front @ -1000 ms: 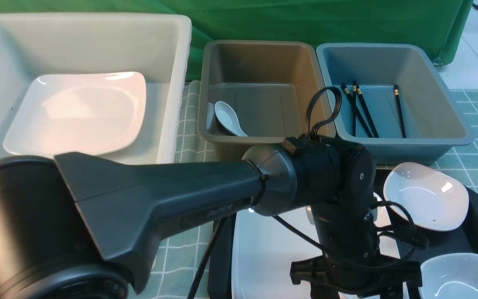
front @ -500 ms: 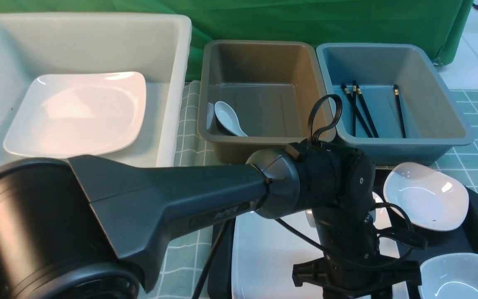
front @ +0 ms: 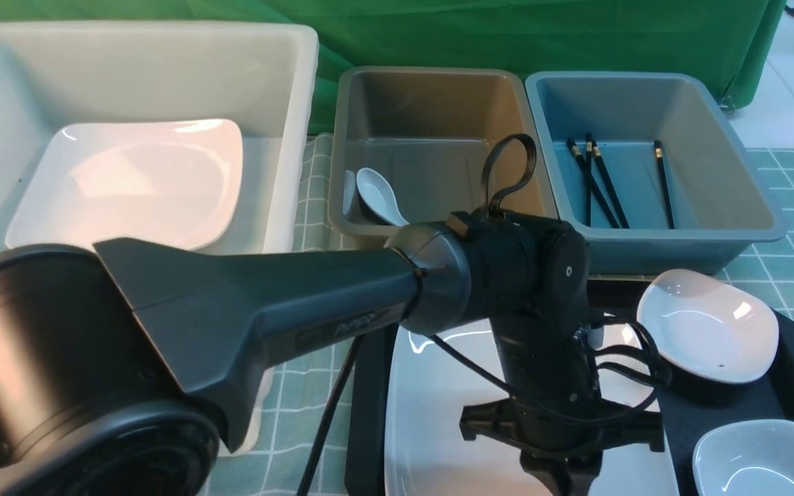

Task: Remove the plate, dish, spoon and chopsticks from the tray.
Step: Use the left arm to grab a soup spoon from the plate, then use the left arm to put the soup spoon into the small storage box in the middle

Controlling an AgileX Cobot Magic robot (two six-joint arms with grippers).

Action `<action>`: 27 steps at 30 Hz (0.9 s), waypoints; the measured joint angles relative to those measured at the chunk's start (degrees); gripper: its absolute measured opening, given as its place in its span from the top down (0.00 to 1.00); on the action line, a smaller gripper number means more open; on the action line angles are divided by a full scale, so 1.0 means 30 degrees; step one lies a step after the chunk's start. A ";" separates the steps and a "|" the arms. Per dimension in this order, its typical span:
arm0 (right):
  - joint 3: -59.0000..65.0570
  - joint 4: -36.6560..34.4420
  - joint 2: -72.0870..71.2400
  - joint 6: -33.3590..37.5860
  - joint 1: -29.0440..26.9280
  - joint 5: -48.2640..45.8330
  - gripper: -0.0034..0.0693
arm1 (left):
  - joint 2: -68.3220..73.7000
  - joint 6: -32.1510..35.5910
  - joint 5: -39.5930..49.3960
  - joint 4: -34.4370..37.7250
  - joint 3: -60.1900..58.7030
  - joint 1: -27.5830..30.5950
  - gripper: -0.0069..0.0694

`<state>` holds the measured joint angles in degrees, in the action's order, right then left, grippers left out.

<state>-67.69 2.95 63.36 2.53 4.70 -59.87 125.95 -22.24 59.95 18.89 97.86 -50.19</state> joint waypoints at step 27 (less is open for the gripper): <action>0.0000 -0.0983 0.0000 0.0099 0.0000 0.0756 0.93 | -0.1891 0.6310 -0.6371 -0.2689 0.7125 0.7966 0.86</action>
<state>-67.69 0.00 63.36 2.82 4.70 -57.60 120.28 -3.31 40.83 10.82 119.24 -26.29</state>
